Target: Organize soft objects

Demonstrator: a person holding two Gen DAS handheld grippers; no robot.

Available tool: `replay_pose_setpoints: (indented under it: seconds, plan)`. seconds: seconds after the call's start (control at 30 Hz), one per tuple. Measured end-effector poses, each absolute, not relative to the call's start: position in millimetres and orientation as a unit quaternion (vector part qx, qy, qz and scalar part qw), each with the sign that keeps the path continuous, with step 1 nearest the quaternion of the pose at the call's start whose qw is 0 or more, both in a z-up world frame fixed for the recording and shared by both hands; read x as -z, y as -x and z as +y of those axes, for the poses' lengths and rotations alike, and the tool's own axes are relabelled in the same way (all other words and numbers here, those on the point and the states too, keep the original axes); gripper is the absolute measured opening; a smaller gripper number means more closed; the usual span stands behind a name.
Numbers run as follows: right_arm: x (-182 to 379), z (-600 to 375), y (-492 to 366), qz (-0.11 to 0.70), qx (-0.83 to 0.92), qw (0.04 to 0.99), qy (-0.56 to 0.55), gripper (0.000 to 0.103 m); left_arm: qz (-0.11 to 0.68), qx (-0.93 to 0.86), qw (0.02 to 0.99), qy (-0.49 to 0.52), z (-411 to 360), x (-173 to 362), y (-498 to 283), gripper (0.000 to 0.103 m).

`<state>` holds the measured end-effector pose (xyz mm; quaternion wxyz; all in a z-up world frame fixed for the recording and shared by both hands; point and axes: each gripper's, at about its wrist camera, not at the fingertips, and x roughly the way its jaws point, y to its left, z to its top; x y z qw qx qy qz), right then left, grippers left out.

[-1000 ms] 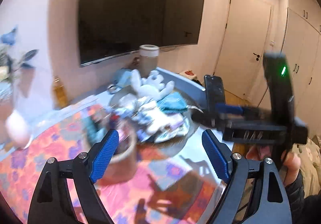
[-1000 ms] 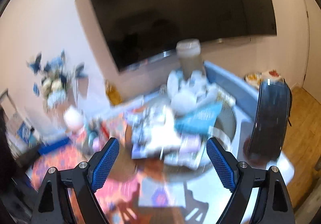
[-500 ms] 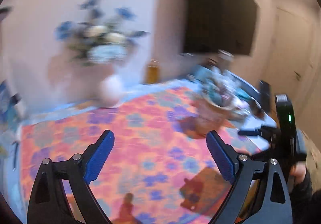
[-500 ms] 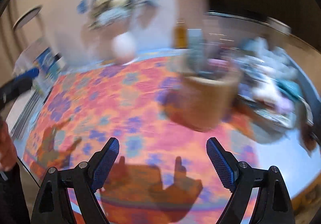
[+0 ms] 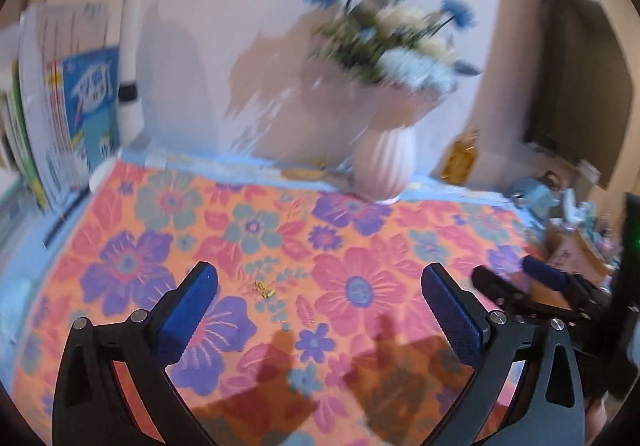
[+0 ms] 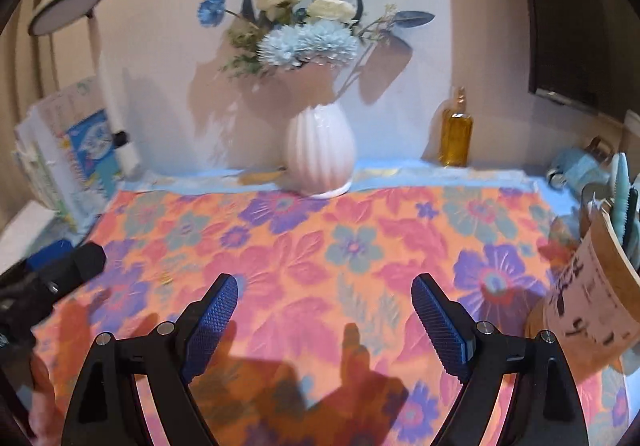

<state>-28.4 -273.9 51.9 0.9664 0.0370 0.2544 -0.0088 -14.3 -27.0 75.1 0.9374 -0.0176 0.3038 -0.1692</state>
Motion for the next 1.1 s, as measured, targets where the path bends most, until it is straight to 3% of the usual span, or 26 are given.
replay_pose_setpoints:
  seconds: [0.17, 0.27, 0.63, 1.1]
  plan:
    - [-35, -288, 18, 0.267, 0.043, 0.961, -0.051, 0.088, 0.326, 0.15, 0.933, -0.005, -46, -39, 3, 0.102]
    - [-36, -296, 21, 0.255, 0.043, 0.963, -0.073, 0.095, 0.315, 0.149, 0.937, -0.011, -46, -44, 7, 0.102]
    - [-34, -290, 18, 0.26, 0.05, 0.962, -0.058, 0.096, 0.272, 0.135, 0.95, -0.078, -64, -49, 25, 0.102]
    - [-32, -293, 16, 0.266, 0.046, 0.96, -0.071, 0.096, 0.295, 0.136, 0.942, -0.089, -68, -45, 22, 0.102]
